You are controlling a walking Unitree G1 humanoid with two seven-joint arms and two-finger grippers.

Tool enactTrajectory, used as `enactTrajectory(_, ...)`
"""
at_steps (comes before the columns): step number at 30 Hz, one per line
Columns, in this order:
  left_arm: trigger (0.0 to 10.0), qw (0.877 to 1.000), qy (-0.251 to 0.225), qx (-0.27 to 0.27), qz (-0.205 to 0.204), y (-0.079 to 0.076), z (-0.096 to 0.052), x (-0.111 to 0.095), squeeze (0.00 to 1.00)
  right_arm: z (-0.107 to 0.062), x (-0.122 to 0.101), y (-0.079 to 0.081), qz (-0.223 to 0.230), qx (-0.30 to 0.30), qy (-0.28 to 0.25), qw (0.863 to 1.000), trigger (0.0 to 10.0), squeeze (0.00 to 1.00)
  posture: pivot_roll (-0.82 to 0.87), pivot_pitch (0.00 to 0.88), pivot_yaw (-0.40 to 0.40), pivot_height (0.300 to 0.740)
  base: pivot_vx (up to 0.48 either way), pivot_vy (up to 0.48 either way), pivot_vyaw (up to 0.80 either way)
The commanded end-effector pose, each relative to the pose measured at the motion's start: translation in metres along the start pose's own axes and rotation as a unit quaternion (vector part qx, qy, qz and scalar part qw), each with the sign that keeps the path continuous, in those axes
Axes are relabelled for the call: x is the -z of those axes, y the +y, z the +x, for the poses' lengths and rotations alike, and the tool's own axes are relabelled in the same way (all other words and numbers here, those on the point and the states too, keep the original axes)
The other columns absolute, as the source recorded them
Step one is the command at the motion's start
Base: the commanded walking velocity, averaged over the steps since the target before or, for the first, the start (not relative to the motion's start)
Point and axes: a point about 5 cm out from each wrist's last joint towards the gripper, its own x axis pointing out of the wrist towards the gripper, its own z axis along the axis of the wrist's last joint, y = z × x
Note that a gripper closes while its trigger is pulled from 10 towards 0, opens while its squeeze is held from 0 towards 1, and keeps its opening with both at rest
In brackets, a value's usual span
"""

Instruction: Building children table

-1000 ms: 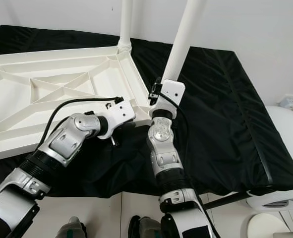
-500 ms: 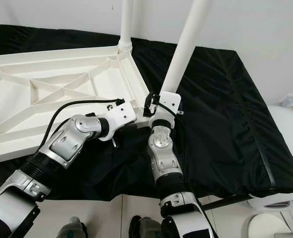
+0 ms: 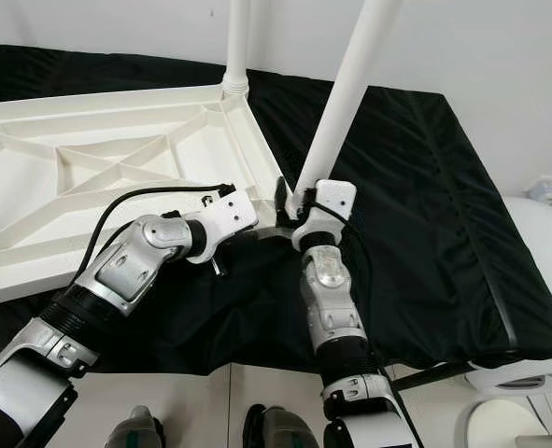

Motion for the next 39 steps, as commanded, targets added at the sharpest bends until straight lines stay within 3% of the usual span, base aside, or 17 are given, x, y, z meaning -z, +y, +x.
enactTrajectory(1,10.0,1.000,0.007,0.019,0.005,-0.007,0.005,0.002,0.00,-0.004,0.000,-0.015,-0.003,-0.029,0.008,1.000,10.0,0.00,0.07,0.059,-0.101,0.740,0.000,0.000,0.00)
enactTrajectory(4,10.0,1.000,0.007,0.018,0.006,-0.005,0.004,0.001,0.00,-0.005,-0.003,-0.028,-0.008,-0.064,0.012,0.998,10.0,0.00,0.07,0.061,-0.100,0.740,0.000,0.000,0.00)
enactTrajectory(13,10.0,1.000,0.006,0.017,0.007,-0.003,0.005,0.000,0.00,-0.006,-0.005,-0.044,-0.014,-0.134,0.027,0.990,10.0,0.00,0.06,0.064,-0.096,0.740,0.000,0.000,0.00)
enactTrajectory(17,10.0,1.000,0.005,0.016,0.008,-0.002,0.005,-0.001,0.00,-0.005,-0.009,-0.055,-0.021,-0.250,0.060,0.966,10.0,0.00,0.06,0.065,-0.096,0.740,0.000,0.000,0.00)
enactTrajectory(23,10.0,1.000,0.003,0.017,0.008,-0.003,0.006,-0.002,0.00,-0.004,-0.008,-0.059,-0.030,-0.314,0.085,0.945,10.0,0.00,0.06,0.066,-0.095,0.740,0.000,0.000,0.00)
enactTrajectory(33,10.0,1.000,0.003,0.018,0.008,-0.004,0.006,-0.001,0.00,0.009,-0.011,-0.062,-0.049,-0.330,0.091,0.938,10.0,0.00,0.07,0.067,-0.094,0.740,0.000,0.000,0.00)
enactTrajectory(34,10.0,1.000,0.003,0.018,0.008,-0.004,0.006,-0.001,0.00,0.011,-0.012,-0.063,-0.050,-0.334,0.093,0.937,9.5,0.00,0.07,0.067,-0.094,0.740,0.000,0.000,0.00)
enactTrajectory(36,10.0,1.000,0.003,0.018,0.008,-0.004,0.006,-0.001,0.00,0.011,-0.012,-0.063,-0.050,-0.334,0.093,0.937,9.5,0.00,0.07,0.067,-0.094,0.740,0.000,0.000,0.00)
enactTrajectory(37,10.0,1.000,0.004,0.018,0.008,-0.004,0.006,-0.001,0.00,0.014,-0.012,-0.064,-0.052,-0.335,0.095,0.936,7.2,0.00,0.07,0.069,-0.094,0.740,0.000,0.000,0.00)
enactTrajectory(38,10.0,1.000,0.004,0.018,0.008,-0.004,0.006,-0.001,0.00,0.014,-0.012,-0.064,-0.052,-0.335,0.095,0.936,7.2,0.00,0.07,0.069,-0.094,0.740,0.000,0.000,0.00)
enactTrajectory(39,10.0,1.000,0.004,0.019,0.008,-0.004,0.005,-0.001,0.00,0.015,-0.013,-0.066,-0.053,-0.337,0.096,0.935,4.6,0.00,0.08,0.069,-0.094,0.740,0.000,0.000,0.00)
